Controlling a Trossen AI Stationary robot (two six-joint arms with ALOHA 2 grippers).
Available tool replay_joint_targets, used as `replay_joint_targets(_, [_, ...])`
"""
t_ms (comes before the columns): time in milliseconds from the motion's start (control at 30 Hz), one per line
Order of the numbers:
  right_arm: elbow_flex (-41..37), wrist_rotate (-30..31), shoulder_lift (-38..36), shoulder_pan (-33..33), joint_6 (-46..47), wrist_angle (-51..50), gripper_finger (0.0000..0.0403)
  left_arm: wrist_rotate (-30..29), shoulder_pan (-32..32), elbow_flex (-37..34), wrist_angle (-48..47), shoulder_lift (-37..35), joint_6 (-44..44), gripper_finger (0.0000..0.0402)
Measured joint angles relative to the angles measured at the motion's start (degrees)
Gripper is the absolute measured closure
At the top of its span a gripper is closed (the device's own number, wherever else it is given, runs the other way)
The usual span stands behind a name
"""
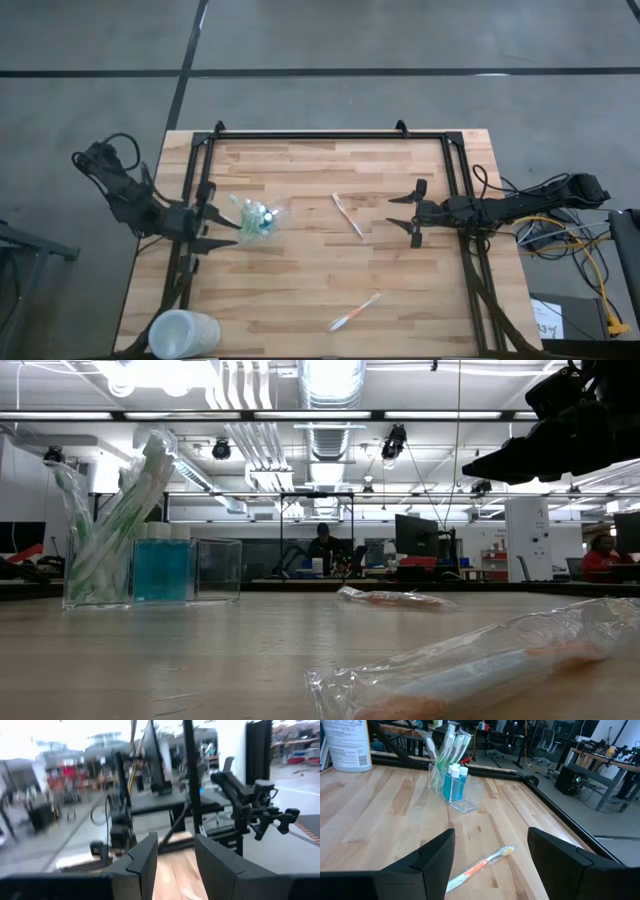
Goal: Pick & Place toothbrushing station
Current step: Move the transparent organizer to the center of the table
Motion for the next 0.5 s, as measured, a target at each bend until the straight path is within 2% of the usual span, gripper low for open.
replay_joint_targets(167, [0.0, 0.0, 0.0, 0.0, 0.0, 0.0, 0.0158, 3.5, -1.4, -9.5, 9.8, -6.9, 2.6, 0.0266])
replay_joint_targets(267, [0.0, 0.0, 0.0, 0.0, 0.0, 0.0, 0.0158, 4.2, -1.7, -17.3, 20.0, -11.9, 3.6, 0.0266])
replay_joint_targets(500, [0.0, 0.0, 0.0, 0.0, 0.0, 0.0, 0.0158, 12.7, -1.6, -36.9, 43.9, -22.9, 12.6, 0.0266])
